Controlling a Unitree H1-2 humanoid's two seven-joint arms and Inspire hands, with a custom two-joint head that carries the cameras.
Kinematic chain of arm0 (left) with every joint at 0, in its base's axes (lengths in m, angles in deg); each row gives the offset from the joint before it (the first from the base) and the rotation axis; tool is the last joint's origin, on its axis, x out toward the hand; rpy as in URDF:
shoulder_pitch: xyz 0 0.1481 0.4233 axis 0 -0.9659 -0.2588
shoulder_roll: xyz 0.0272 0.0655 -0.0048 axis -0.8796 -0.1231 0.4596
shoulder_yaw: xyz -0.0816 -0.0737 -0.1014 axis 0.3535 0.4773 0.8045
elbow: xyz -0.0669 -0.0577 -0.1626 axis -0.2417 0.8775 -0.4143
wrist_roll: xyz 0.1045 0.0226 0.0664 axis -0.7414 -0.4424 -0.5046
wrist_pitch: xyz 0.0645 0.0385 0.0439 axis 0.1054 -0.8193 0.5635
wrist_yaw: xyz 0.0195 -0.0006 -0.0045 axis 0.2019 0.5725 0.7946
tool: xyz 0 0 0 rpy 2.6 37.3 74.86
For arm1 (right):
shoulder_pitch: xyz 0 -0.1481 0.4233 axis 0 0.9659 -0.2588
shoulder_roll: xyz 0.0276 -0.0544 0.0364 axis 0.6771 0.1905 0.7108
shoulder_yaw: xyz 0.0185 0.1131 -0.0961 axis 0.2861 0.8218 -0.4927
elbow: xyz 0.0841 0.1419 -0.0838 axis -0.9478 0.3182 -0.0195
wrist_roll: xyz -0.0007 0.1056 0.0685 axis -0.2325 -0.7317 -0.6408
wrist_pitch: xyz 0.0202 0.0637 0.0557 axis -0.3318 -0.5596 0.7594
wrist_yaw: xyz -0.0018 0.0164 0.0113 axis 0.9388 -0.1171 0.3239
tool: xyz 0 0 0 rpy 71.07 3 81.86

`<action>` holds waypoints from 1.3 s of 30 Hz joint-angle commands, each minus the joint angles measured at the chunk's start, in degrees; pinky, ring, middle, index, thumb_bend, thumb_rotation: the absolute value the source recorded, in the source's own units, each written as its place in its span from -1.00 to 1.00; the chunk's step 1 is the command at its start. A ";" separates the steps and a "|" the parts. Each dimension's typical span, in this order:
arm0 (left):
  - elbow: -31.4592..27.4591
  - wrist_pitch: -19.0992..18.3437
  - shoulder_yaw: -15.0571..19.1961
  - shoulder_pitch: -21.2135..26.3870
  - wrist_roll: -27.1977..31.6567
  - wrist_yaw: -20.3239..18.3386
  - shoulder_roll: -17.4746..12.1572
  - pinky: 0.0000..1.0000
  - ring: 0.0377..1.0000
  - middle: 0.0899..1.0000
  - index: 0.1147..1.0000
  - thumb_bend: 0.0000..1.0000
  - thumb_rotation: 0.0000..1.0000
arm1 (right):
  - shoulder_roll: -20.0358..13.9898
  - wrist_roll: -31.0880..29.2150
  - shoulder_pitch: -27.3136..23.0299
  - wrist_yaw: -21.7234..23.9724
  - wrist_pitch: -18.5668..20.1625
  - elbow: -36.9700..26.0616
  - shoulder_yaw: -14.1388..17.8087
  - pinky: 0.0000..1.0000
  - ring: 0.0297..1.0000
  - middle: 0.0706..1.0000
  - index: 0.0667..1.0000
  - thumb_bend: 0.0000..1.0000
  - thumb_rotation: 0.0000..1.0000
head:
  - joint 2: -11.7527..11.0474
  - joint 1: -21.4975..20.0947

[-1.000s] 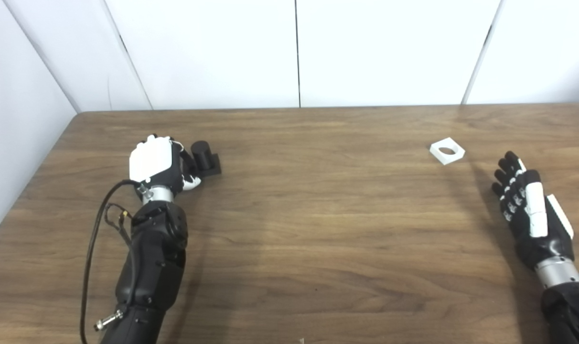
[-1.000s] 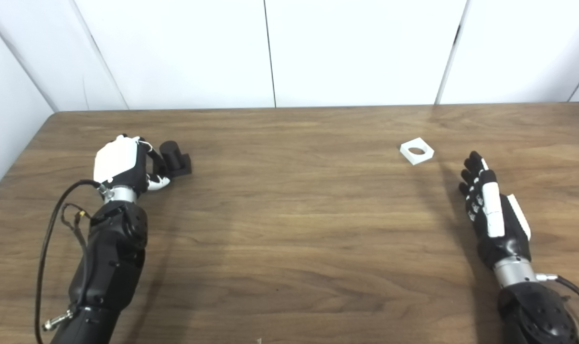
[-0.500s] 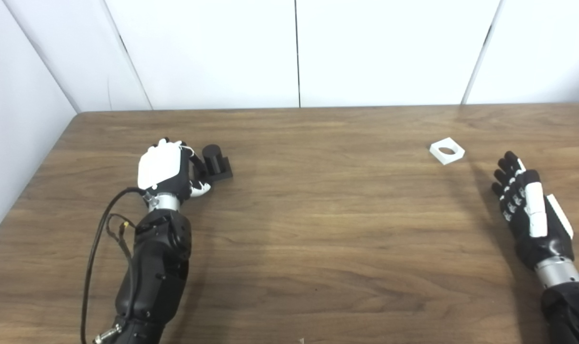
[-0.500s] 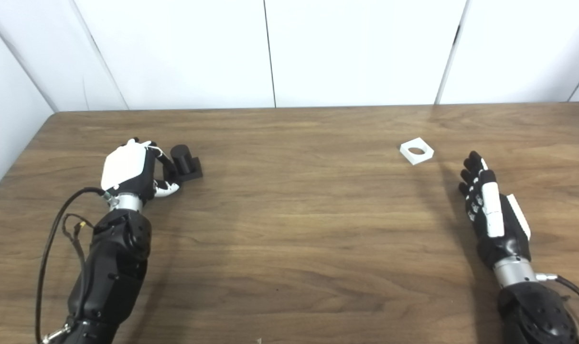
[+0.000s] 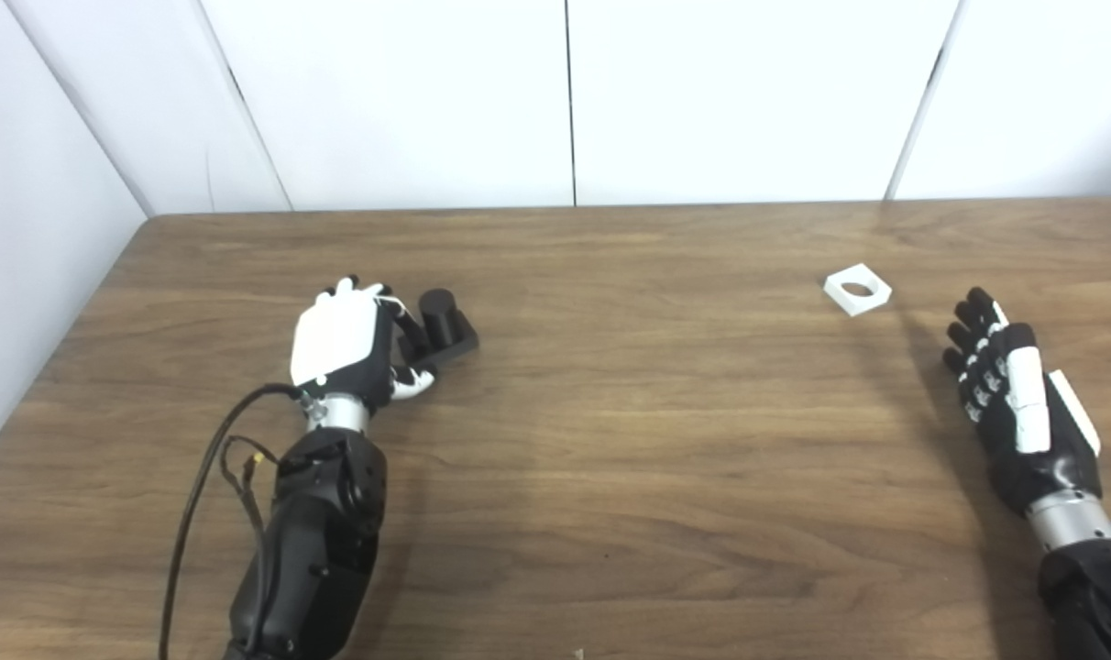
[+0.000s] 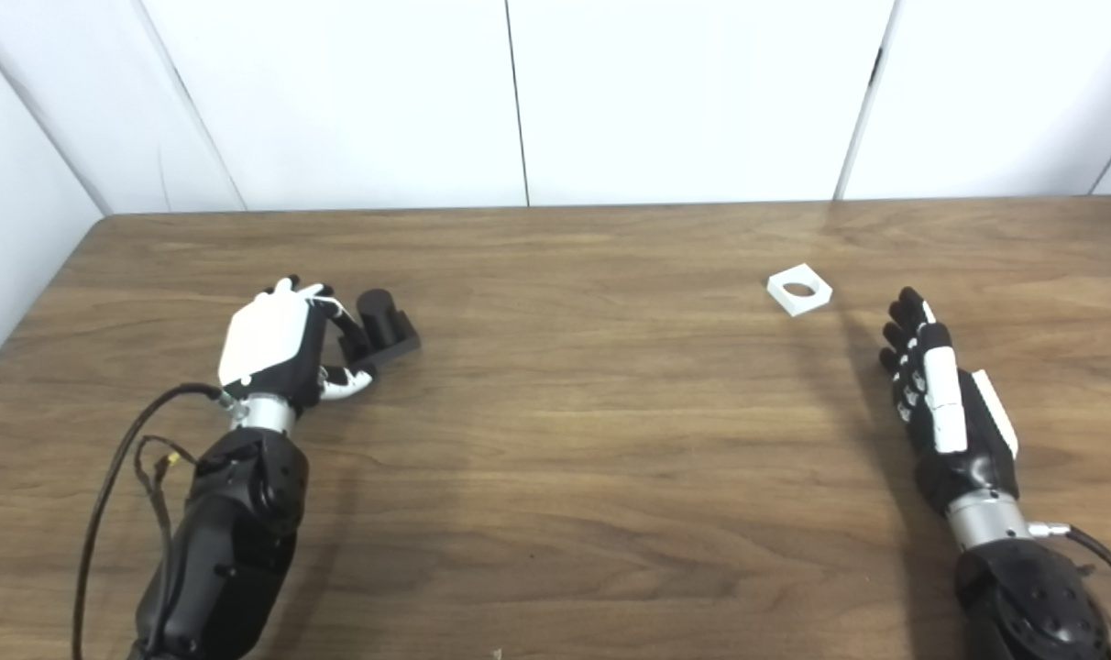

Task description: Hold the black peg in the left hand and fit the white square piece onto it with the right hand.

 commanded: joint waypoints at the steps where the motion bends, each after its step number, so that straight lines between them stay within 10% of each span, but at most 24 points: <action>1: -2.82 0.09 -1.12 0.45 -0.87 -0.20 -0.46 1.00 1.00 0.79 -0.16 0.04 -0.89 | -0.89 -0.15 -1.50 -0.03 -0.13 -2.41 0.12 1.00 1.00 1.00 1.00 0.25 1.00 | 0.06 -0.03; 39: -14.85 6.39 -11.80 -10.03 -4.37 -1.23 3.72 0.97 1.00 0.79 -0.15 0.03 -0.89 | -0.18 -0.29 -1.46 -0.85 1.17 -3.91 0.51 1.00 1.00 1.00 1.00 0.25 1.00 | 0.68 -2.82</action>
